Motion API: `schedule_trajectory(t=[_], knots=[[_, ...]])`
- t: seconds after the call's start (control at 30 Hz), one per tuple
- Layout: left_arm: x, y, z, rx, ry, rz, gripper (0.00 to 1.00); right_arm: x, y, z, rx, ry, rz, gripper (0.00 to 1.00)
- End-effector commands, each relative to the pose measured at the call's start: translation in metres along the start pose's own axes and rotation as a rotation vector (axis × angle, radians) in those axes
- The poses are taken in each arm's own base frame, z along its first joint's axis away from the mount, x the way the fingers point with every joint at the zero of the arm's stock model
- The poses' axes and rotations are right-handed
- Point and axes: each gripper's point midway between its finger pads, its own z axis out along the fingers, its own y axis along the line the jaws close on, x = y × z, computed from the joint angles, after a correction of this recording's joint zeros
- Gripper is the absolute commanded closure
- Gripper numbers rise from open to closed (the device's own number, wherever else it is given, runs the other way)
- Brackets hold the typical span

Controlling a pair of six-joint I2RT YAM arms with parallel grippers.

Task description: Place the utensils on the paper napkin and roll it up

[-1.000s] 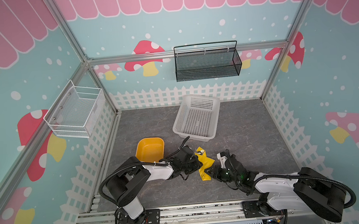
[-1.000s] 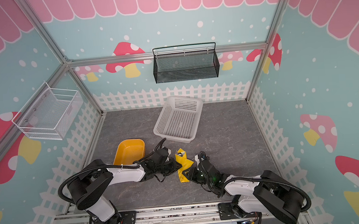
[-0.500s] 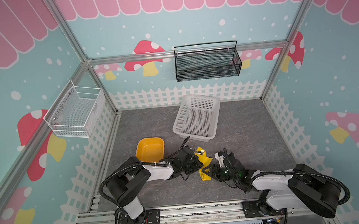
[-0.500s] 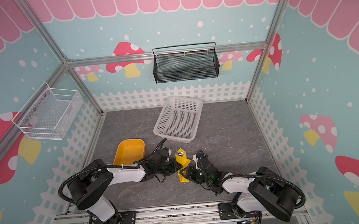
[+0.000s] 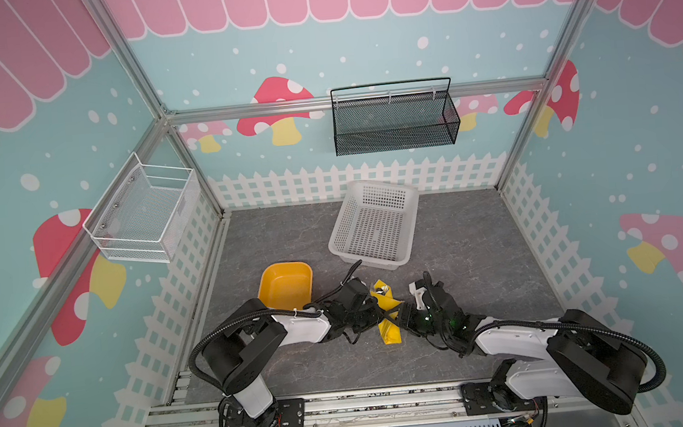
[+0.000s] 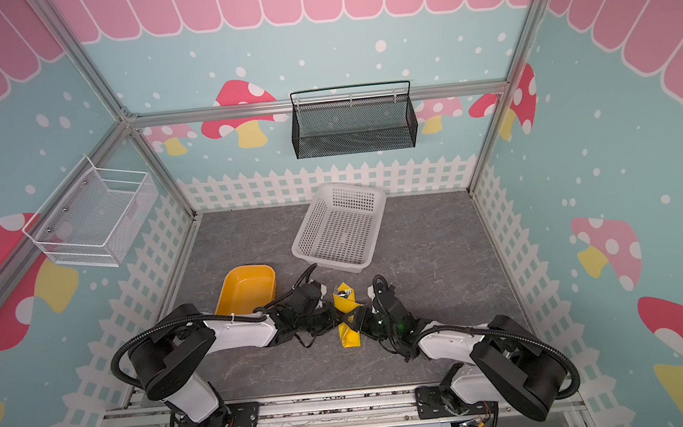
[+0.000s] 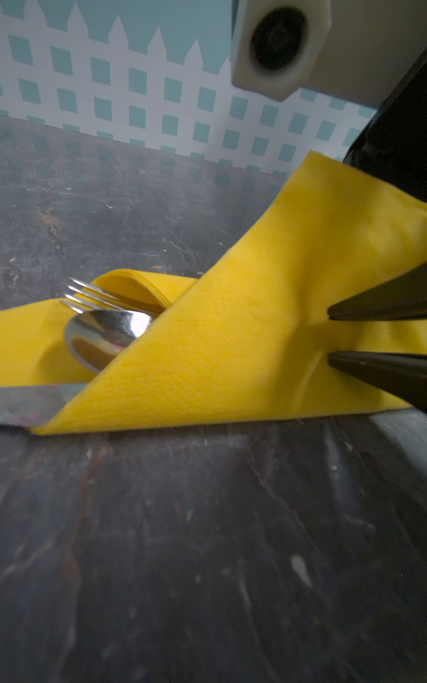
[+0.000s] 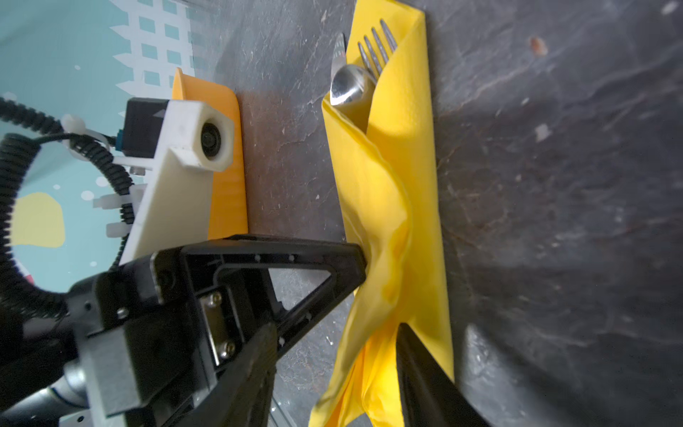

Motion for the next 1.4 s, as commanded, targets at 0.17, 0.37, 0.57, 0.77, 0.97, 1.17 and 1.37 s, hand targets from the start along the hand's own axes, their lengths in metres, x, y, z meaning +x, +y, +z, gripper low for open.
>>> schedule_trajectory(t=[0.17, 0.37, 0.57, 0.77, 0.97, 1.17, 1.37], knots=[[0.001, -0.006, 0.002, 0.018, 0.001, 0.006, 0.81, -0.001, -0.004, 0.008, 0.03, 0.036, -0.025, 0.53], [0.001, -0.008, 0.002, 0.02, 0.0, 0.007, 0.81, 0.003, -0.005, 0.011, 0.013, 0.059, -0.026, 0.54], [0.001, -0.011, 0.001, 0.03, 0.001, 0.012, 0.81, 0.002, -0.007, 0.01, 0.007, 0.063, -0.023, 0.72], [-0.01, -0.022, -0.022, 0.046, -0.085, 0.052, 0.79, -0.004, -0.014, 0.001, 0.007, 0.013, 0.001, 0.88], [-0.014, -0.011, -0.037, -0.007, -0.132, 0.05, 0.75, -0.004, -0.026, -0.006, 0.029, -0.021, 0.033, 0.9], [-0.01, -0.004, -0.036, -0.009, -0.118, 0.027, 0.75, 0.002, -0.045, -0.006, 0.079, -0.017, 0.07, 0.91], [-0.007, -0.006, -0.038, 0.005, -0.105, 0.021, 0.77, 0.005, -0.056, -0.007, 0.107, -0.018, 0.067, 0.98]])
